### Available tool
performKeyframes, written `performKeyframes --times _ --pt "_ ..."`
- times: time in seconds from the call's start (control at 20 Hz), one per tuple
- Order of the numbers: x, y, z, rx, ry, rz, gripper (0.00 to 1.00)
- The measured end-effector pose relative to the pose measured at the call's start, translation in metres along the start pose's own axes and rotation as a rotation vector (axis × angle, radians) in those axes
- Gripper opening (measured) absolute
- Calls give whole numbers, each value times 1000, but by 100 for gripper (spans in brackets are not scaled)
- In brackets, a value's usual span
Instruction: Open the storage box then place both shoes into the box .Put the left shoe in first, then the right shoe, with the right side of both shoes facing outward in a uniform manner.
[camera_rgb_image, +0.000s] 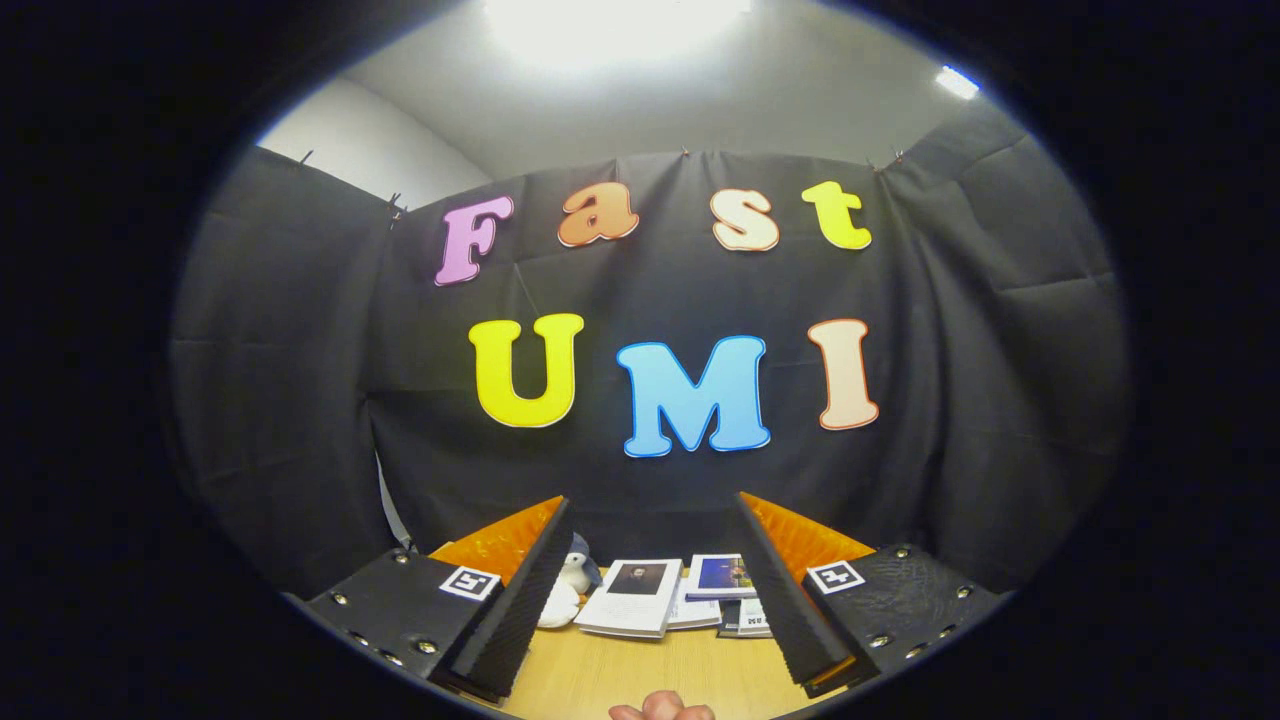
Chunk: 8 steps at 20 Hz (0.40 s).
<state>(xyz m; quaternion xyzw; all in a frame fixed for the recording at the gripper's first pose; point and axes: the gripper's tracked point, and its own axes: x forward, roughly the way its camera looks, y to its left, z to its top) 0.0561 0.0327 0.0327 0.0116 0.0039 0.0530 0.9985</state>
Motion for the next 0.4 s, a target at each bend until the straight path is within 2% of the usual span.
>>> performKeyframes --times 0.4 --pt "-10 -1 0 -22 -13 3 96"
